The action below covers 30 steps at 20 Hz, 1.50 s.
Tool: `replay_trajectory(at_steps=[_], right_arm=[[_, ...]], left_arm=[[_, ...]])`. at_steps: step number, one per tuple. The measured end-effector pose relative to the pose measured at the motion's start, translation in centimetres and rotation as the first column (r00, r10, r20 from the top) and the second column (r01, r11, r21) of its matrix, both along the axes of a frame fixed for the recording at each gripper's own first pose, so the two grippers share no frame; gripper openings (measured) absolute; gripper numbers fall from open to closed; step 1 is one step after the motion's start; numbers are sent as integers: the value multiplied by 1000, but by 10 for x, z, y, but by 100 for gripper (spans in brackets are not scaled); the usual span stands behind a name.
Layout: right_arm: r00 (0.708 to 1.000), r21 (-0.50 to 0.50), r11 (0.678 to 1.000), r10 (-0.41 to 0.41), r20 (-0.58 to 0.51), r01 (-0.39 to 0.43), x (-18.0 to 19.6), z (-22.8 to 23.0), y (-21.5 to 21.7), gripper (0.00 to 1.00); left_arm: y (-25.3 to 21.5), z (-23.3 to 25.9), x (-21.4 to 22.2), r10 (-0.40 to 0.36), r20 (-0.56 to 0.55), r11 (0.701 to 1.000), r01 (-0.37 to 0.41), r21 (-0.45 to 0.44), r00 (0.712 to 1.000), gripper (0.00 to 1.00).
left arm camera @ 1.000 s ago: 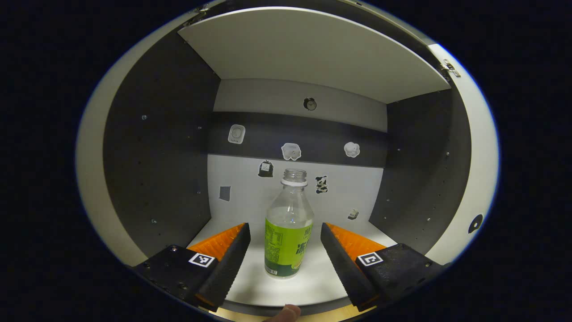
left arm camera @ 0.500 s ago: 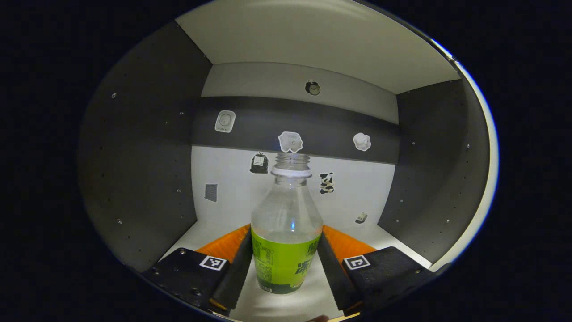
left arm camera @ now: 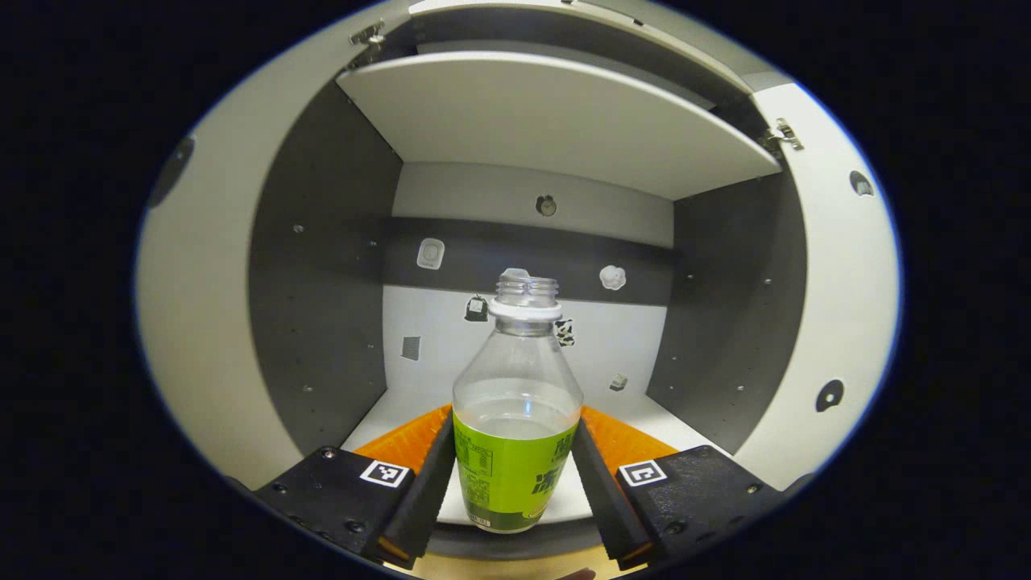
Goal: Grasp the bottle in the cabinet with the left hand and place it on the coaster, then close the right door with the right hand and the left door with the left hand.
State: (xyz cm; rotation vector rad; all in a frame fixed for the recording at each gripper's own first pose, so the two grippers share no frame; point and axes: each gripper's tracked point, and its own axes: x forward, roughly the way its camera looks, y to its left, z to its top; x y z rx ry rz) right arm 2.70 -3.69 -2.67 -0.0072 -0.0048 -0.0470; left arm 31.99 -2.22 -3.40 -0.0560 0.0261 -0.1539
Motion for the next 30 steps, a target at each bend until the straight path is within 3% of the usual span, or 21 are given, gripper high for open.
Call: replay_trajectory(at_steps=[6,8,13,23,27,30], right_arm=[[999,-3,999,53,8,-53,-40,-1,5,96],[998,-6,998,65,18,-65,-52,-1,4,96],[996,17,996,83,15,-83,-68,-12,-1,96],[999,38,999,32,25,-33,-67,-13,7,96],[999,52,999,1,37,-3,-62,-15,16,96],[1000,49,999,7,25,-8,-55,-22,28,96]], left_arm=[[3,-3,-100,9,-4,999,-9,39,1000,80],[-9,-14,-133,-32,1,999,32,25,999,80],[-28,-80,-199,-63,-32,993,65,96,998,80],[-67,-215,-249,-190,-131,981,193,11,973,80],[-70,-286,-263,-256,-197,961,271,56,946,81],[-79,-328,-281,-348,-236,929,367,41,907,80]])
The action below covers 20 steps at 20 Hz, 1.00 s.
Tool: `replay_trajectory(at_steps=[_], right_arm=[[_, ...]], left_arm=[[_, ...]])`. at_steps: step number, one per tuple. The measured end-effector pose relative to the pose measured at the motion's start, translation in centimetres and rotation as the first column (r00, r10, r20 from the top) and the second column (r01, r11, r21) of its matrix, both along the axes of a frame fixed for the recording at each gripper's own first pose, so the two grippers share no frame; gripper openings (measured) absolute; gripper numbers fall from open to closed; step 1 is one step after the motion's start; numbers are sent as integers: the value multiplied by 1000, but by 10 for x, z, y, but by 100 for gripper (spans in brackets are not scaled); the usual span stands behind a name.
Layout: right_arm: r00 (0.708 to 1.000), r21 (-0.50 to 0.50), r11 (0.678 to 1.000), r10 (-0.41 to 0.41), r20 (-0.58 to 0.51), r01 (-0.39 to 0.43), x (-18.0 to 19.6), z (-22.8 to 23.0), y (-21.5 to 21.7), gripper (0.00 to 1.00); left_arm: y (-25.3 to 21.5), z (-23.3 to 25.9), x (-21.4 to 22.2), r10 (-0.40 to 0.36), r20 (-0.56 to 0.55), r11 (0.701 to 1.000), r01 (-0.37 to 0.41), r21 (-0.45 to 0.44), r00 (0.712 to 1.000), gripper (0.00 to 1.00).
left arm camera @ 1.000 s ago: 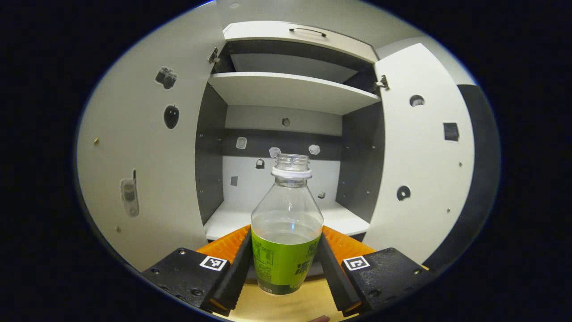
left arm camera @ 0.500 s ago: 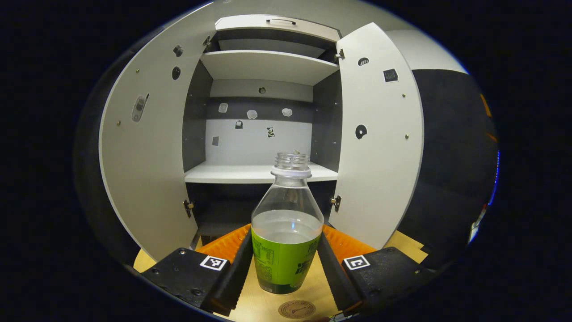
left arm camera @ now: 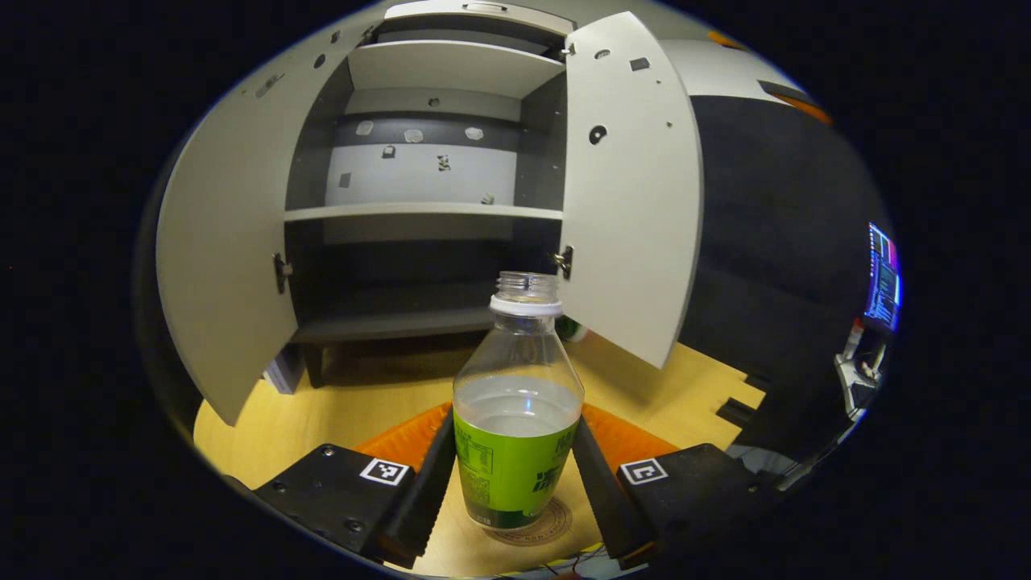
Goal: Grasp the bottle in the cabinet with the left hand and place it on the coaster, then close the right door with the right hand and the left door with the left hand.
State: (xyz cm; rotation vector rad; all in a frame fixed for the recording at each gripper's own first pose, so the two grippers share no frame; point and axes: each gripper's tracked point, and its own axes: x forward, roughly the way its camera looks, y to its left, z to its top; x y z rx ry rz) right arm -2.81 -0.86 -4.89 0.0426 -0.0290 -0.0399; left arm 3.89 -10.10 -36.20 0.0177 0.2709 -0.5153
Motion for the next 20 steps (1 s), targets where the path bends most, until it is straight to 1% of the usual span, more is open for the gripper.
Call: replay_trajectory(at_steps=[2,5,7,10,12,14,17,20], right_arm=[[1000,-11,1000,-7,-22,7,6,-7,5,96],[997,-25,999,-28,-70,26,14,-22,8,97],[993,-31,998,-50,-103,47,17,-31,7,97],[990,-39,997,-72,-125,68,22,-38,9,97],[986,-47,996,-82,-142,76,23,-46,10,97],[984,-55,995,-90,-156,82,23,-50,12,97],[982,-61,994,-95,-162,86,23,-54,13,97],[978,-83,993,-97,-187,83,26,-63,16,97]], left_arm=[[-3,-12,-7,-46,17,999,47,-16,999,81],[-11,-31,-17,-113,24,993,113,-16,993,81],[-11,-38,-23,-138,34,990,138,-8,990,81],[-9,-46,-20,-156,52,988,155,21,986,82],[-14,-44,-18,-185,54,983,185,11,981,82],[-14,-41,-18,-188,46,982,189,-9,981,82],[-17,-26,-13,-189,74,979,194,-67,979,82],[-23,-32,-11,-212,89,975,217,-52,973,82]])
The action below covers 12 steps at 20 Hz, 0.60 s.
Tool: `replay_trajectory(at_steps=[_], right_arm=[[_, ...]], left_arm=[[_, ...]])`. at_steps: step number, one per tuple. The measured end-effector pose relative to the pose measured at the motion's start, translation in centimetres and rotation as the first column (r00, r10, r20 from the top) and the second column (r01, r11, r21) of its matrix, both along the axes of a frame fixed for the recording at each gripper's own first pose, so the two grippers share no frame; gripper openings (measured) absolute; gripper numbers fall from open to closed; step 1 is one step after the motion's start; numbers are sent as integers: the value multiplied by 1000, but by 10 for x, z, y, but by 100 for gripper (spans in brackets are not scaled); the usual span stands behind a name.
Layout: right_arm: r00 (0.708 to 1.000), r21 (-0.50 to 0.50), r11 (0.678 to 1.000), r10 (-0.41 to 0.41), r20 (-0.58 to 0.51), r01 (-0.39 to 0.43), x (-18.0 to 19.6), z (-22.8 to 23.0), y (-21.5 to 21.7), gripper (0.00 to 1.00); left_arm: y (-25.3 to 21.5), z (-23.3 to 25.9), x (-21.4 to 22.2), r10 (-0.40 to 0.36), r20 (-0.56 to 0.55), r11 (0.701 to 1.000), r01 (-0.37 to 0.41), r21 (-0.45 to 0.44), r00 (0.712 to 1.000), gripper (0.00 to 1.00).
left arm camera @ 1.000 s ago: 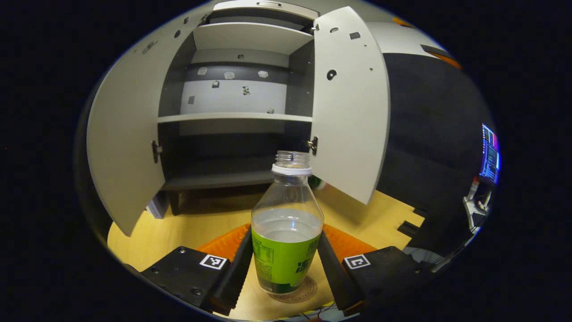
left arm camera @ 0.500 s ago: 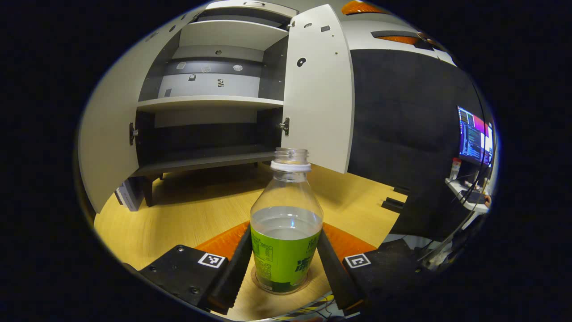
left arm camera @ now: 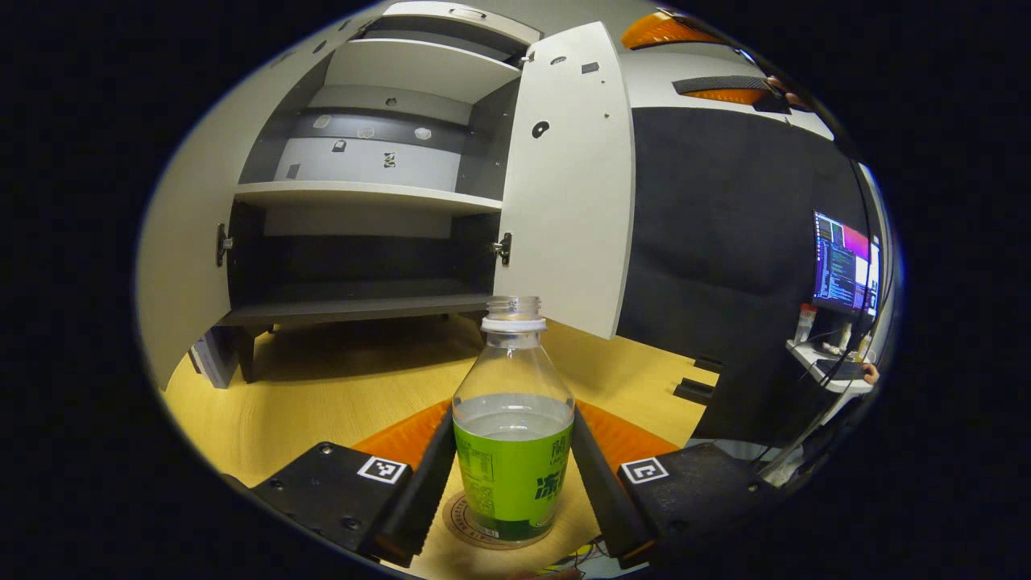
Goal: Grasp the bottle in the cabinet with the left hand and place it on the coaster, then close the right door with the right hand and the left door with the left hand.
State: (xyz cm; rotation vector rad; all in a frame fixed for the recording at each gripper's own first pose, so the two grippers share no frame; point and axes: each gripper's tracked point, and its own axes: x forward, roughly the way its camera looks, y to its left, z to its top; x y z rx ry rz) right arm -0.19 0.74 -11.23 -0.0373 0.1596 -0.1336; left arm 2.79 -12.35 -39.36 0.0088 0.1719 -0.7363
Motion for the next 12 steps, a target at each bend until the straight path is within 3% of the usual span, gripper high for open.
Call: replay_trajectory(at_steps=[12], right_arm=[[1000,15,1000,1,-29,0,25,-16,16,94]], left_arm=[[18,-12,-23,-129,19,986,126,106,991,84]])
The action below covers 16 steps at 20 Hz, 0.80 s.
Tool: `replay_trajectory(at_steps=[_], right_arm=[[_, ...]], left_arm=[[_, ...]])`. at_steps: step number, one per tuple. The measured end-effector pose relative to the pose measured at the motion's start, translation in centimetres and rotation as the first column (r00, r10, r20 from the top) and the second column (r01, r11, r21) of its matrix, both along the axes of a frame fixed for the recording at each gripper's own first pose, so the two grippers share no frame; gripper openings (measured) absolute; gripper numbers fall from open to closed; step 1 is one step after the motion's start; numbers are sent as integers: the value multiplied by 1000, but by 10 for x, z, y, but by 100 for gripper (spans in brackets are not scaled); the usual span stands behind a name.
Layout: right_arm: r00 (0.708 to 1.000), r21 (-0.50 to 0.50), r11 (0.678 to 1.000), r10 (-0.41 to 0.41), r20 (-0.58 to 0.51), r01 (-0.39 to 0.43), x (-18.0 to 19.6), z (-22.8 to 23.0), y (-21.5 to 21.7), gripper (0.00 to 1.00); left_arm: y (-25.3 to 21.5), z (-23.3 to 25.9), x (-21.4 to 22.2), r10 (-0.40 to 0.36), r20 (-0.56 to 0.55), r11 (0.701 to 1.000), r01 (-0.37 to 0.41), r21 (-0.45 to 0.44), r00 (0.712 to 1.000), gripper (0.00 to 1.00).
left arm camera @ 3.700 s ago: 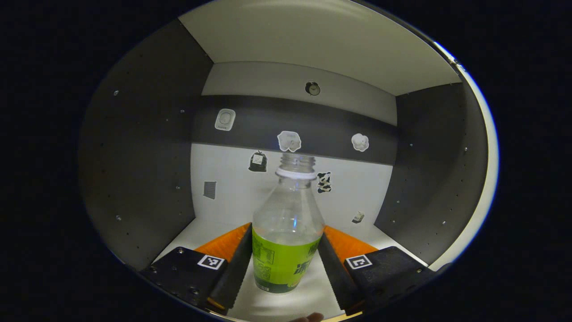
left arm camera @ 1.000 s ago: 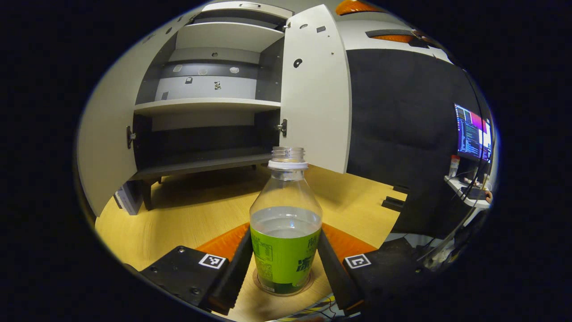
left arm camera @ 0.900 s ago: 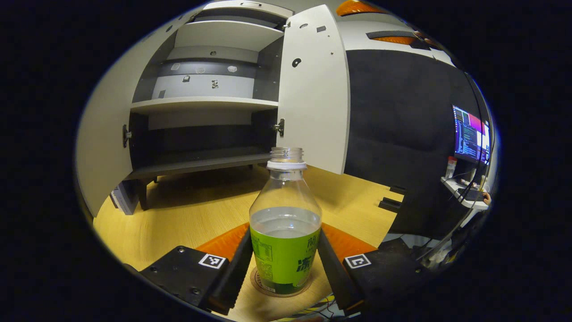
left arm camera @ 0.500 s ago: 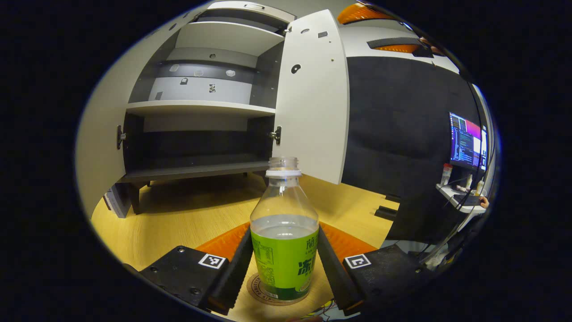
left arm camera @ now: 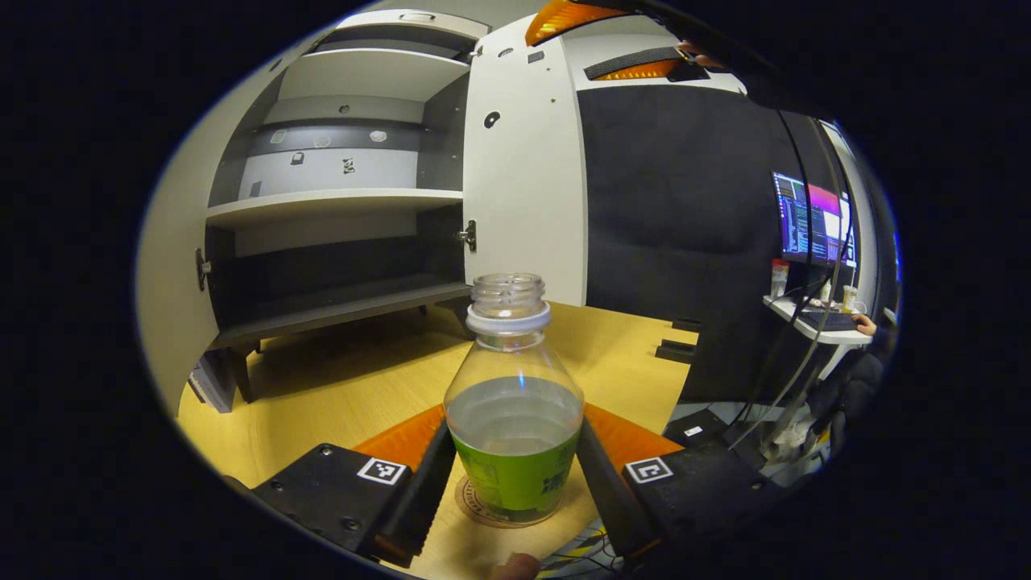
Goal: Grasp the bottle in the cabinet with the left hand and place it on the coaster, then close the right door with the right hand and the left door with the left hand.
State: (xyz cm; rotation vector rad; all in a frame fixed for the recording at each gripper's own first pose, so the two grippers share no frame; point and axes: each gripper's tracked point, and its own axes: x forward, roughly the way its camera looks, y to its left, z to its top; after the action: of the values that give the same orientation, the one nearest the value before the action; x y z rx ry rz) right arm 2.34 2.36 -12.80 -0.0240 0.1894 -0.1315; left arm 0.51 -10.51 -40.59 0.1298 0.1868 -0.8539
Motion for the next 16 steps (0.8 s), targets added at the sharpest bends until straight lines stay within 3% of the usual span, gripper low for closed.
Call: replay_trajectory(at_steps=[2,6,9,16], right_arm=[[1000,6,1000,-6,3,6,1,0,-1,97],[1000,8,1000,-6,18,6,-5,1,-10,94],[1000,0,1000,-11,28,11,-12,4,-30,97],[999,6,1000,-2,37,2,-28,18,-101,94]], left_arm=[[0,4,-2,-15,-10,1000,14,-9,1000,88],[0,21,1,-32,1,999,32,9,999,88],[-6,50,2,-29,-2,999,29,-33,1000,89],[-13,136,11,96,9,991,-95,-91,995,93]])
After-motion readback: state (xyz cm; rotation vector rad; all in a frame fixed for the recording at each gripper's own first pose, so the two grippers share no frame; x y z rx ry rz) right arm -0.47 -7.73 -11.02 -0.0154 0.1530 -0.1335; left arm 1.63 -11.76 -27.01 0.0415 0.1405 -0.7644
